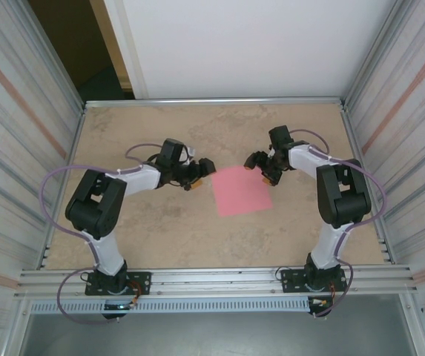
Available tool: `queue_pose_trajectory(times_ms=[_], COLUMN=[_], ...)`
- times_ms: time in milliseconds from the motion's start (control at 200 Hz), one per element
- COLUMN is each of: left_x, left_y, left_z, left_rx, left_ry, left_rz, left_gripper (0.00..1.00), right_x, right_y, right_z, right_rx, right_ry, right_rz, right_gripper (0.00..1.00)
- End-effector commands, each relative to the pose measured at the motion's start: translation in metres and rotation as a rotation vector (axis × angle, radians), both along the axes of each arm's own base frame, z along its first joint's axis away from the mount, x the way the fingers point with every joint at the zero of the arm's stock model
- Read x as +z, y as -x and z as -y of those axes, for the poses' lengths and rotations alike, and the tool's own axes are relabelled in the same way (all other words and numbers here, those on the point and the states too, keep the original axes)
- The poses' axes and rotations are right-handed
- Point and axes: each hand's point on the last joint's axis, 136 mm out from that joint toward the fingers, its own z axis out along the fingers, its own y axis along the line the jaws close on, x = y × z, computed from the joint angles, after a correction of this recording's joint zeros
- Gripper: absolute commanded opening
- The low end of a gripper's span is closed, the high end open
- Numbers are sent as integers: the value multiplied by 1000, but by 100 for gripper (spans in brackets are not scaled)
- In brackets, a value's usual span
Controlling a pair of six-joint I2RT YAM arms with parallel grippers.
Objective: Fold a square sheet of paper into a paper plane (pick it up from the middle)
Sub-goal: Move the square sheet of paper to the center of the table.
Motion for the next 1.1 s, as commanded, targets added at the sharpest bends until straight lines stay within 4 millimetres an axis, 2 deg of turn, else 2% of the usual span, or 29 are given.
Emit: queue_pose_trajectory(times_ms=[0,100,220,361,471,571,717,822,932,1097], left_x=[5,3,-1,-3,-5,-9,-12,-16,-21,-28], left_y=[3,8,10,13,17,24,30,35,39,43], left_z=[12,18,14,6,6,9,12,16,21,16], left_rx=[-26,-51,-46,-40,-50,-70,-88,-109,-133,-139], left_ry=[20,15,-12,-56,-60,-47,-56,-63,-69,-113], left_rz=[-32,-39,-50,-43,-49,-64,-85,-99,-118,-124], left_gripper=[84,83,82,81,77,71,68,65,63,63], right_x=[-8,-19,-25,-22,-16,-3,12,10,8,3], right_y=[13,26,43,57,52,44,40,48,54,60], right_z=[1,4,3,-16,-30,-26,-10,-4,-6,-13], right_rx=[52,5,-106,-234,-311,-275,-99,10,76,136], right_ry=[15,33,49,30,-70,-65,-30,-13,-29,-37], right_rz=[-61,-120,-170,-174,-158,-93,11,10,-5,-20], right_gripper=[80,79,79,81,78,77,74,71,67,60])
